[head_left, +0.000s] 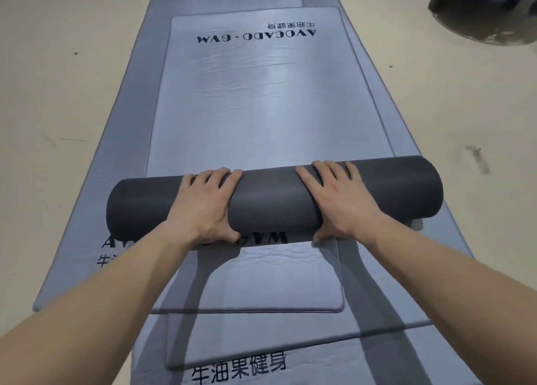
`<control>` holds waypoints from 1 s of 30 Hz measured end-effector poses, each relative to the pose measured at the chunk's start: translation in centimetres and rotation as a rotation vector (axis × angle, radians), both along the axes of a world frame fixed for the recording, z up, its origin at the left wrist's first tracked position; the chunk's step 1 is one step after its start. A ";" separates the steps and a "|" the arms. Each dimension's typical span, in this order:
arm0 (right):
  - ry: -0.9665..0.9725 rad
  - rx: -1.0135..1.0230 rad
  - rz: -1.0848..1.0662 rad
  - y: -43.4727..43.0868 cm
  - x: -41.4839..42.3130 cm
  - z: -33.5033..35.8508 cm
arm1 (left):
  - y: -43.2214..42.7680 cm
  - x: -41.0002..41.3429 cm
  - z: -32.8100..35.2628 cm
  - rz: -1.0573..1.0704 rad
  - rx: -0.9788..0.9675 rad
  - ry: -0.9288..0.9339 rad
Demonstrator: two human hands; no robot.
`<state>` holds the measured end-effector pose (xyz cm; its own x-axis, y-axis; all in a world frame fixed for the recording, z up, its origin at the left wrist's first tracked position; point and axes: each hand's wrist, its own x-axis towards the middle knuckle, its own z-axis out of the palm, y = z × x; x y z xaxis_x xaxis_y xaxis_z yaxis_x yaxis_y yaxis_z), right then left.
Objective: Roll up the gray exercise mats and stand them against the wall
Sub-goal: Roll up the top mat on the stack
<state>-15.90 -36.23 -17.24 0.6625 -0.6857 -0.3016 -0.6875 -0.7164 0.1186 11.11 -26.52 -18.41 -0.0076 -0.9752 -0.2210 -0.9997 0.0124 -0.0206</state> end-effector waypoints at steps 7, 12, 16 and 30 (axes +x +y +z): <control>0.055 0.261 0.019 0.7 0.0 4.4 | 0.6 -1.1 4.2 0.017 0.397 0.150; 0.069 0.257 -0.015 7.3 -2.5 4.2 | 4.2 -2.7 5.3 0.024 0.610 0.228; 0.003 0.092 -0.029 9.2 -2.5 2.8 | 2.9 -1.9 5.8 0.093 0.675 0.317; -0.165 -0.079 -0.046 5.9 -0.1 2.9 | 0.3 -1.6 5.1 0.037 0.271 0.291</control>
